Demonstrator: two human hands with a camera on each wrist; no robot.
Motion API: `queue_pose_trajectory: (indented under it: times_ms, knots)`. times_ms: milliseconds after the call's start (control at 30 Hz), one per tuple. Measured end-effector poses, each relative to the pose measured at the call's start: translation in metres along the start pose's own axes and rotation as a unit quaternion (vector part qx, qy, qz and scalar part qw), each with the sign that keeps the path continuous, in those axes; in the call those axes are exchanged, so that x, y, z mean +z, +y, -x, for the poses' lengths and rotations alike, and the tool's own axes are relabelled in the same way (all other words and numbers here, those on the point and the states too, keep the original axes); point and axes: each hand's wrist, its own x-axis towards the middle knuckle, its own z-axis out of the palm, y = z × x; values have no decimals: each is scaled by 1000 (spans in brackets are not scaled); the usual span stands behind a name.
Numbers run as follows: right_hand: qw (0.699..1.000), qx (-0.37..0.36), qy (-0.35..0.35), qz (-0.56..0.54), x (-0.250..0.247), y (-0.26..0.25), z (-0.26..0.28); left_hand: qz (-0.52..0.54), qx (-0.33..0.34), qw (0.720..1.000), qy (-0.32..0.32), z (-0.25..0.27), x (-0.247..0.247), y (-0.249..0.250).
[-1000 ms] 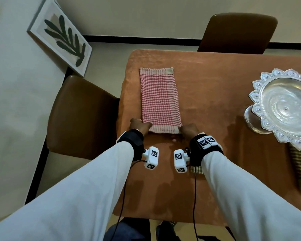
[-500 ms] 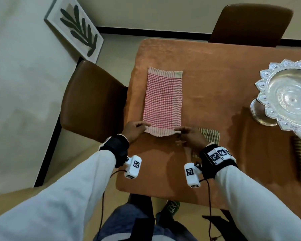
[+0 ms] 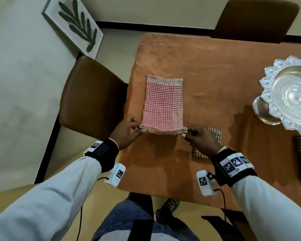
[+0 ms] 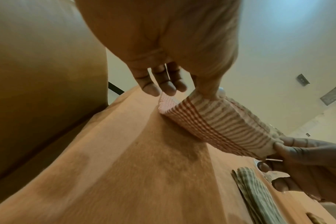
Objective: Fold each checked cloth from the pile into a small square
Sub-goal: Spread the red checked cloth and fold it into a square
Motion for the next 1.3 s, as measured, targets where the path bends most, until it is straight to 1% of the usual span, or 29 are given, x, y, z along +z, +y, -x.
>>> queue_pose_trajectory:
  times_ms: [67,167,233,300,367,467,633,833,900,933,967,1000,1033,1067,1100,1133,1167,1200,1233,1267,1300]
  knots:
    - [999,-25,26,-40,-6,-10,-20,38,-6,999,23,-21,-5,-2]
    - [994,-63,62,-70,-11,-30,-63,108,-44,989,87,-68,-11,3]
    - [993,-51,94,-55,-15,-36,-104,133,-68,984,97,-108,-13,0]
    - [990,-33,139,-13,-16,-39,-144,132,-87,982,105,-146,-13,-5]
    - [986,-10,166,17,-18,-39,-177,120,-96,981,117,-180,-11,-9]
    - [978,22,204,35,-20,-41,-212,101,-111,979,136,-215,-8,-12]
    - [970,71,228,42,-20,-39,-241,60,-133,978,148,-242,-8,-19]
    - [962,104,249,47,-19,-38,-246,25,-143,974,175,-249,-2,-21]
    - [958,104,260,53,-20,-42,-244,-5,-169,968,186,-248,-3,-15]
    - [957,89,265,82,-19,-46,-240,-40,-181,963,195,-245,-2,-10]
    - [952,62,268,133,-17,-51,-235,-94,-172,959,207,-241,-2,-4]
    - [944,26,266,195,-12,-55,-230,-154,-129,955,218,-237,1,2]
    - [935,-14,248,252,-5,-60,-224,-205,-54,954,211,-231,7,8]
    - [932,-47,200,298,4,-63,-218,-248,28,954,168,-226,15,11]
    - [933,-66,129,330,15,-63,-212,-281,96,950,94,-220,24,10]
    - [930,-65,51,358,26,-58,-208,-314,126,941,11,-214,33,3]
    - [920,-54,-14,388,35,-48,-205,-344,122,930,-50,-206,39,-7]
    - [903,-47,-47,423,39,-36,-204,-367,109,921,-68,-201,40,-20]
    - [887,-43,-53,457,36,-25,-203,-381,97,917,-61,-195,37,-33]
    - [875,-36,-43,480,32,-15,-201,-389,88,916,-43,-190,33,-45]
    - [871,-21,-29,490,24,-9,-198,-395,74,915,-33,-185,27,-52]
